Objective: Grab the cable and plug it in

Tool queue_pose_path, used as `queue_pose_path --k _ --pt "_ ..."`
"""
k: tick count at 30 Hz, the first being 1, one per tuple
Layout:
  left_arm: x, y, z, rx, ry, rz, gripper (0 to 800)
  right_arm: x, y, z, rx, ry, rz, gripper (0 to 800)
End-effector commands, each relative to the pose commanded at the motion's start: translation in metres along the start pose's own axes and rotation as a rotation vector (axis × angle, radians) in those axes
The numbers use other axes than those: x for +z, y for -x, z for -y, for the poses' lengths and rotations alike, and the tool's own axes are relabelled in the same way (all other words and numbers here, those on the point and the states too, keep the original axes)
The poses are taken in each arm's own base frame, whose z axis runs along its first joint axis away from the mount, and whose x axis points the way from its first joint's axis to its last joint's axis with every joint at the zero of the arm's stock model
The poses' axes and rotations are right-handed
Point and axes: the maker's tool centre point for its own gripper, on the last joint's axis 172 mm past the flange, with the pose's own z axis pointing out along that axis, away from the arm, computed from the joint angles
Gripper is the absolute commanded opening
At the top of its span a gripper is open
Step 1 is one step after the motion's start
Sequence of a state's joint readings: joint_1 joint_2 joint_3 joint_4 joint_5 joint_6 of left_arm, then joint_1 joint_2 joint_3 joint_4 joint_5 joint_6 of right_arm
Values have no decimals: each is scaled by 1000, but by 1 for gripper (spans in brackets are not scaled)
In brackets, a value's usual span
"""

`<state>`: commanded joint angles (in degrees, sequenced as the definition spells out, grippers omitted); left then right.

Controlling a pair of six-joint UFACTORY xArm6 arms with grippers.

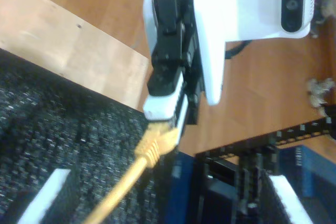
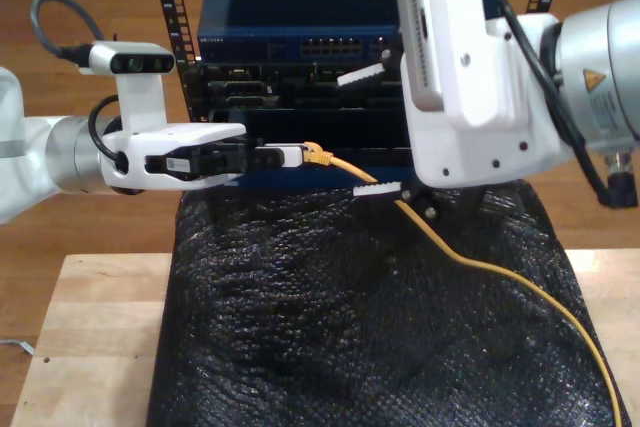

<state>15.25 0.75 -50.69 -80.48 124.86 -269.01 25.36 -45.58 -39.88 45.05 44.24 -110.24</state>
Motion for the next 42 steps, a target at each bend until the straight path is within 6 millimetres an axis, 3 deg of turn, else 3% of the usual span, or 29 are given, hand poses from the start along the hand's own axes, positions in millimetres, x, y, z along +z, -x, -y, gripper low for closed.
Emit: queue_pose_path --k 11,20,25,35,39,42 --pt "-4 4 2 -78 34 -25 7 7 -11 7 -31 9 -15 777" --pt "-3 -3 -8 -95 86 -55 7 12 -19 15 -58 -11 -31 730" --pt "-2 -2 -10 -115 95 -53 7 13 -18 16 -56 -12 -30 625" --pt "-3 -1 -8 -138 97 -56 8 10 -19 13 -57 7 -30 519" --pt "-2 0 -10 -145 109 -55 9 12 -16 7 -58 49 -16 367" --pt "-2 0 -11 -145 114 -55 13 16 -21 11 -64 38 -26 364"
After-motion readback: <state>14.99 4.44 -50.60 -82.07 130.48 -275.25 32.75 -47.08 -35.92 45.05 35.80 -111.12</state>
